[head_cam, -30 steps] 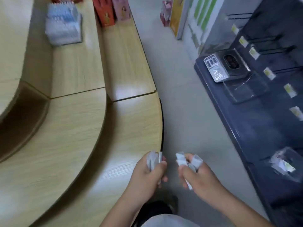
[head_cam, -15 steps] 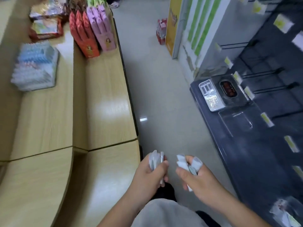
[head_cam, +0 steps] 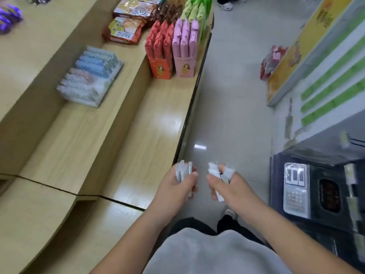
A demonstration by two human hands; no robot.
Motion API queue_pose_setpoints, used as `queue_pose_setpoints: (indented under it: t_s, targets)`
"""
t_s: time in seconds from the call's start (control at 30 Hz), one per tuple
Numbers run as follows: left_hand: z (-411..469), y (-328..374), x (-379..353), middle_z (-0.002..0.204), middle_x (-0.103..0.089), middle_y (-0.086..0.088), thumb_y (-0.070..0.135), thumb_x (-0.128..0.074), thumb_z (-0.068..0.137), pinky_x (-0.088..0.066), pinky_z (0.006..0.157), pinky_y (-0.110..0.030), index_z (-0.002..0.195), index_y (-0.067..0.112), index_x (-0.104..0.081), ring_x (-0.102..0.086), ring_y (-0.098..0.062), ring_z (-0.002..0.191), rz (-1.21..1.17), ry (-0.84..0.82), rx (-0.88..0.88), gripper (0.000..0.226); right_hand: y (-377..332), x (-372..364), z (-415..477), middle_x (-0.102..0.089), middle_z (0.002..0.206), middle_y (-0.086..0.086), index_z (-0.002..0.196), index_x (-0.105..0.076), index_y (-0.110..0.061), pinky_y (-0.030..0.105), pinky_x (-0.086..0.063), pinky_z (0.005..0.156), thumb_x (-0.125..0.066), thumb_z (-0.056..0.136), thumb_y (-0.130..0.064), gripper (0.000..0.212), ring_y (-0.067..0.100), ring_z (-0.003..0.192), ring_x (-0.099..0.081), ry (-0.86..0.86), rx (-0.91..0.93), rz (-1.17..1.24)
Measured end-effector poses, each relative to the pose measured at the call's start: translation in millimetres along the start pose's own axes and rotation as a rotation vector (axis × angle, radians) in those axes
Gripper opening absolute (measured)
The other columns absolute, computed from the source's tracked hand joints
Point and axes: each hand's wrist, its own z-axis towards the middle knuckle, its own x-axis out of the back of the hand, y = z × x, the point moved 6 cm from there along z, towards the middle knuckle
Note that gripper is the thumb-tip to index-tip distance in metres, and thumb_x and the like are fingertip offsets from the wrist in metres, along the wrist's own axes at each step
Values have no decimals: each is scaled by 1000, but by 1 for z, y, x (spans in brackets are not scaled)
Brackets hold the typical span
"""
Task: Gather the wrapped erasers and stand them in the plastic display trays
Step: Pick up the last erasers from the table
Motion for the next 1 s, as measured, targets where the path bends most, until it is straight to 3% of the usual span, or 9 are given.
queue_pose_setpoints:
  t_s: [0.17, 0.27, 0.33, 0.4, 0.53, 0.67, 0.77, 0.87, 1.0]
  targets:
    - [45, 38, 28, 72, -58, -7, 24, -57, 96, -46, 66, -38, 93, 17, -61, -54, -21, 67, -131, 275, -14, 9, -58, 0, 87, -60, 61, -1, 81, -53, -12, 30, -42, 65, -56, 92, -35, 25, 14, 62, -56, -248, 22, -198]
    - [61, 36, 62, 73, -61, 1, 25, -59, 96, -50, 67, -35, 99, 19, -62, -59, -16, 68, -267, 456, 42, 7, -85, -24, 139, -59, 62, -10, 81, -54, -7, 16, -42, 58, -55, 96, -29, 27, 7, 58, -54, -375, 44, -309]
    - [73, 30, 89, 77, -61, 2, 22, -58, 97, -52, 67, -30, 105, 18, -61, -60, -12, 67, -353, 576, 66, 9, -98, -54, 175, -57, 63, -15, 81, -56, -7, 14, -41, 58, -55, 96, -35, 31, 4, 57, -53, -464, 69, -375]
    - [84, 19, 120, 79, -61, 1, 22, -57, 98, -52, 67, -27, 107, 18, -61, -61, -11, 69, -398, 672, 84, 10, -106, -92, 209, -60, 69, -11, 84, -58, -11, 22, -44, 63, -56, 94, -43, 34, 6, 61, -55, -557, 94, -440]
    - [106, -8, 192, 78, -64, 5, 25, -57, 98, -52, 70, -32, 106, 22, -62, -63, -11, 73, -450, 864, 132, 10, -116, -173, 265, -60, 72, -8, 87, -57, -19, 13, -42, 58, -54, 97, -37, 21, 3, 62, -54, -683, 121, -481]
    - [117, -23, 256, 80, -54, 1, 23, -56, 97, -47, 62, -25, 102, 13, -55, -53, -7, 65, -372, 1055, 191, 11, -133, -240, 308, -59, 75, -8, 87, -56, -22, 27, -44, 66, -53, 94, -42, 21, 10, 70, -56, -710, 141, -558]
    - [129, -34, 300, 85, -57, -3, 27, -57, 94, -44, 64, -30, 97, 18, -51, -54, -15, 72, -257, 1168, 279, 11, -155, -290, 339, -62, 88, -6, 98, -56, -21, 32, -47, 74, -54, 94, -42, 21, 14, 84, -60, -698, 312, -717]
    - [146, -40, 336, 86, -56, -1, 21, -53, 95, -41, 57, -18, 100, 18, -47, -55, -6, 69, -143, 1221, 311, 9, -163, -340, 370, -53, 79, -5, 82, -46, -23, 33, -40, 66, -54, 94, -44, 26, 21, 81, -56, -711, 473, -937]
    - [174, -61, 394, 92, -58, -4, 15, -54, 90, -42, 67, -35, 102, 14, -48, -56, -30, 87, 140, 1369, 352, 14, -157, -404, 404, -62, 96, -1, 97, -49, -24, 35, -48, 72, -53, 91, -44, 22, 24, 92, -61, -735, 665, -1058]
